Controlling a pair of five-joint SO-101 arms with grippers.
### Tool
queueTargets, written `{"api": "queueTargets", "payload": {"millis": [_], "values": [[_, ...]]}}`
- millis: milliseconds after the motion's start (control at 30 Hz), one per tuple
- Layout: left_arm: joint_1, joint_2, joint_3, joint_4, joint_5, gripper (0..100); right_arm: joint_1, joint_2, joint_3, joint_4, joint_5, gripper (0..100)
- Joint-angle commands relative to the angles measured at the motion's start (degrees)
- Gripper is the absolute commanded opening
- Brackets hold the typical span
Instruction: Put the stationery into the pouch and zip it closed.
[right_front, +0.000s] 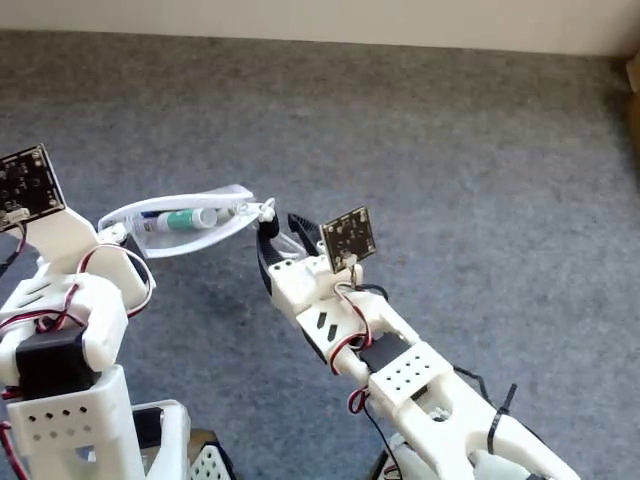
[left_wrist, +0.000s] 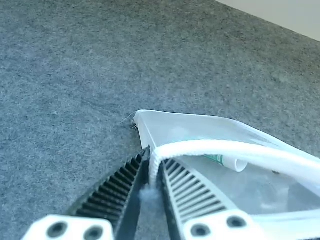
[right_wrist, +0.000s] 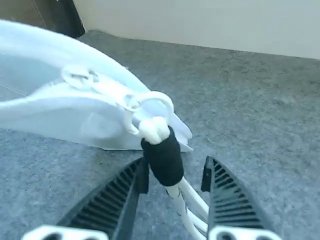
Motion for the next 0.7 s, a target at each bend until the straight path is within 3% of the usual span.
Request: {"api": "queueTargets", "payload": {"millis": [0,467,667], "values": [[-0.8,-0.8,-0.2,-1.1,0.4,1,0.8,-0.5,-2.6,-3.1,0.8,16.7],[-0.8,-0.8,-0.2,-1.1,0.4,1,-0.3,0.0,-2.6,-6.5,1.0,16.6],[-0.8,-0.8,-0.2,-1.1,0.4,1,-2.6,0.0,-2.2,-6.7,8.4,16.6]]}}
